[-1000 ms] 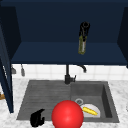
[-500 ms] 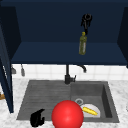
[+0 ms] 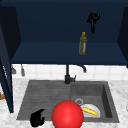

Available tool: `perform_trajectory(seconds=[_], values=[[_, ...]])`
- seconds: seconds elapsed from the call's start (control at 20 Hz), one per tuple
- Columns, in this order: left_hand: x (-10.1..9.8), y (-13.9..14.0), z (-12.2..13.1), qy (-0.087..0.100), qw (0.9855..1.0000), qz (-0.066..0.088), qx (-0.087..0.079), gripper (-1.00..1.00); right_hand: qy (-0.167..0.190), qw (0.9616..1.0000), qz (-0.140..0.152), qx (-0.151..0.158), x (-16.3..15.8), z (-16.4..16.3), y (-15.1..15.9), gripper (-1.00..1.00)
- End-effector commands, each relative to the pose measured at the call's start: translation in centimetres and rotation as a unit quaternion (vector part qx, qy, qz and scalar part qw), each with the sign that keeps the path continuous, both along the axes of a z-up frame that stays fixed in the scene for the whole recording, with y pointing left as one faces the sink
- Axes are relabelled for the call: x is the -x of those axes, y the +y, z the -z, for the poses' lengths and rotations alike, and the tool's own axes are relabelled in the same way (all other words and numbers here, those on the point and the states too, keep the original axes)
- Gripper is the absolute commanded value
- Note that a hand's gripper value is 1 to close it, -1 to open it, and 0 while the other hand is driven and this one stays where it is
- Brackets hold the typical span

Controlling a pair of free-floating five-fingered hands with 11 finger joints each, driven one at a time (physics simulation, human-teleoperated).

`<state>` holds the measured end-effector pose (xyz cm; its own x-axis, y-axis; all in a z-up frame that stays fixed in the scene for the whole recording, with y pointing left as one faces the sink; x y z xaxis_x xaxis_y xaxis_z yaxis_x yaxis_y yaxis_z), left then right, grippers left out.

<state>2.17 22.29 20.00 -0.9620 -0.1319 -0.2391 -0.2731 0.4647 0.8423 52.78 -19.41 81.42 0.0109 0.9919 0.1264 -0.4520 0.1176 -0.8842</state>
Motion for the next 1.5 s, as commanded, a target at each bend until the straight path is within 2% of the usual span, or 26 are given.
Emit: perform_trajectory(seconds=[0.0, 0.3, 0.8, 1.45], values=[[0.0, 0.0, 0.0, 0.000, 1.0000, 0.000, 0.000, 0.00, 0.007, 0.9998, 0.008, -0.016, 2.3, 0.0, -1.9, -1.00], [0.0, 0.0, 0.0, 0.000, 1.0000, 0.000, 0.000, 0.00, 0.011, 0.9998, 0.008, -0.012, 6.5, 0.6, -4.5, -1.00], [0.0, 0.0, 0.0, 0.000, 1.0000, 0.000, 0.000, 0.00, 0.010, 0.9999, 0.005, 0.003, 14.5, 3.0, -6.6, -1.00], [0.0, 0.0, 0.0, 0.000, 1.0000, 0.000, 0.000, 0.00, 0.017, 0.9997, 0.011, 0.012, 24.9, 7.5, -6.7, -1.00]])
